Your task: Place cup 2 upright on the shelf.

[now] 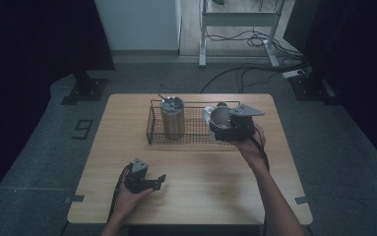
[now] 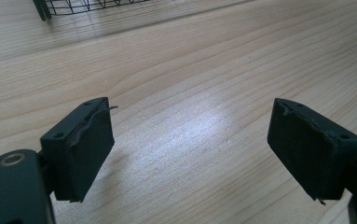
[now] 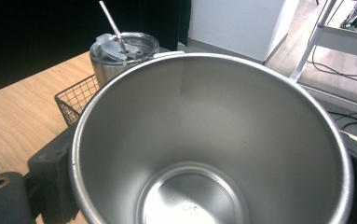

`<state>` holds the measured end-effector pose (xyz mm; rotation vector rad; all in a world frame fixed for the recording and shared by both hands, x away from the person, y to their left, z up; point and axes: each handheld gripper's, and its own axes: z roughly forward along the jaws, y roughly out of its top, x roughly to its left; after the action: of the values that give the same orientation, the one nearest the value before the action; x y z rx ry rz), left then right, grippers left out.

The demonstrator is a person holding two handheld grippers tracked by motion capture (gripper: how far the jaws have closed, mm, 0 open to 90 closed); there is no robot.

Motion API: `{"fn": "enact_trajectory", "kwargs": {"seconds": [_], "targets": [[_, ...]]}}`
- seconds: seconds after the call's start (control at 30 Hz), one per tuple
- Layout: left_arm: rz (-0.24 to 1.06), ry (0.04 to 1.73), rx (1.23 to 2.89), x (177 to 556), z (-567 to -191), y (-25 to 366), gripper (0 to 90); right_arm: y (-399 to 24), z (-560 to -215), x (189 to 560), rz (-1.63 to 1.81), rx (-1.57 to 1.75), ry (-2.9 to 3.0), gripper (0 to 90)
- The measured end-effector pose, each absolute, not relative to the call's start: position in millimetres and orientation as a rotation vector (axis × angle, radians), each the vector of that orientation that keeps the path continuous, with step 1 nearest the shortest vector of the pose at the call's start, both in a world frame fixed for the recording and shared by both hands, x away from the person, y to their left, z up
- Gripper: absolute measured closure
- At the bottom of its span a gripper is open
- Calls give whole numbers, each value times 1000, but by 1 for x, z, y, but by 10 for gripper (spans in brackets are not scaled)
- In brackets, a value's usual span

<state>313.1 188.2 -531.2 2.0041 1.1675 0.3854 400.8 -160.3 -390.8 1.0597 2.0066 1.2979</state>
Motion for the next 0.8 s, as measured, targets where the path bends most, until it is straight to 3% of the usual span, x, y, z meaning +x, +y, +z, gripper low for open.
{"fn": "enact_trajectory", "kwargs": {"seconds": [0.8], "targets": [[384,1176,1998,314,-533,190,146,-169,-399,437,1278,1131,1998,65]]}}
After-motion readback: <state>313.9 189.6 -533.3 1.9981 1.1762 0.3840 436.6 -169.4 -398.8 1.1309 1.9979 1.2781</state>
